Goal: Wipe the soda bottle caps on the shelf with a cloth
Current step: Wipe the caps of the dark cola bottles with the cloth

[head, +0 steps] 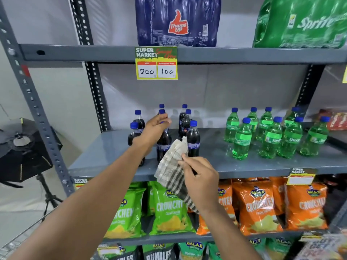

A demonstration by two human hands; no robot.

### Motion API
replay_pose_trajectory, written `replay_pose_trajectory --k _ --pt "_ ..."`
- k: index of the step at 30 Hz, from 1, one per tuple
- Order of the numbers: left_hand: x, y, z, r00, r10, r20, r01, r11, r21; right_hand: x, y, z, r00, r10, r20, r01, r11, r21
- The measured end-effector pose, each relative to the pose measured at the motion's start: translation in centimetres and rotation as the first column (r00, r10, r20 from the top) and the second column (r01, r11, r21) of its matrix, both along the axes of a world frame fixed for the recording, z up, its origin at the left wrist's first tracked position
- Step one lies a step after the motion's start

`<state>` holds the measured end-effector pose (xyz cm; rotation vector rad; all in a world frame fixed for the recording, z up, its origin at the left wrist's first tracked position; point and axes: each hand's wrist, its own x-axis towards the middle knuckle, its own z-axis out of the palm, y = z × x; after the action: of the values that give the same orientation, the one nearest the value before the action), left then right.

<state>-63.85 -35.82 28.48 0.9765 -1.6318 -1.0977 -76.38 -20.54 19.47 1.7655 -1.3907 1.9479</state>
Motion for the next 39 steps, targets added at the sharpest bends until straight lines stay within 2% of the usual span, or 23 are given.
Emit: replay_pose_trajectory --k 4,10,14,19,26,31,35,39 --pt "-0.1 -0.5 0.2 0.997 -0.072 -0.002 0.072 0.997 -0.007 0.4 -3.0 -0.3 0.999 0.051 0.004 -0.051 0.996 0.08" --pt "0.6 -1.1 1.4 0.98 -0.175 0.098 0.172 0.984 0.038 1.4 -8.1 1.6 0.996 0.013 -0.093 -0.003 0.994 0.106" --pt "0.8 -1.7 1.4 0.98 -0.198 -0.012 0.198 0.973 0.118 1.7 -9.7 3.1 0.985 -0.024 -0.173 0.038 0.996 0.083" --pt "0.3 -1.7 1.3 0.978 -0.21 0.002 0.208 0.973 0.104 0.8 -10.2 2.0 0.98 -0.03 -0.196 0.05 0.994 0.097" --pt "0.3 -1.4 0.8 0.973 -0.232 0.014 0.232 0.973 0.003 -0.7 -9.5 -2.4 0.983 0.035 -0.181 0.004 0.977 0.211" --pt "-0.1 -0.8 0.9 0.971 -0.232 -0.059 0.235 0.97 0.064 0.2 -9.8 0.4 0.991 0.04 -0.126 -0.026 0.993 0.112" --pt "-0.3 -1.1 0.9 0.971 -0.227 -0.069 0.234 0.967 0.103 0.7 -10.2 2.3 0.981 0.001 -0.192 0.007 0.999 0.041" --pt "0.2 -1.7 0.7 0.974 -0.228 -0.001 0.228 0.972 0.053 0.6 -10.4 -0.5 0.965 -0.018 -0.261 0.026 0.999 0.029"
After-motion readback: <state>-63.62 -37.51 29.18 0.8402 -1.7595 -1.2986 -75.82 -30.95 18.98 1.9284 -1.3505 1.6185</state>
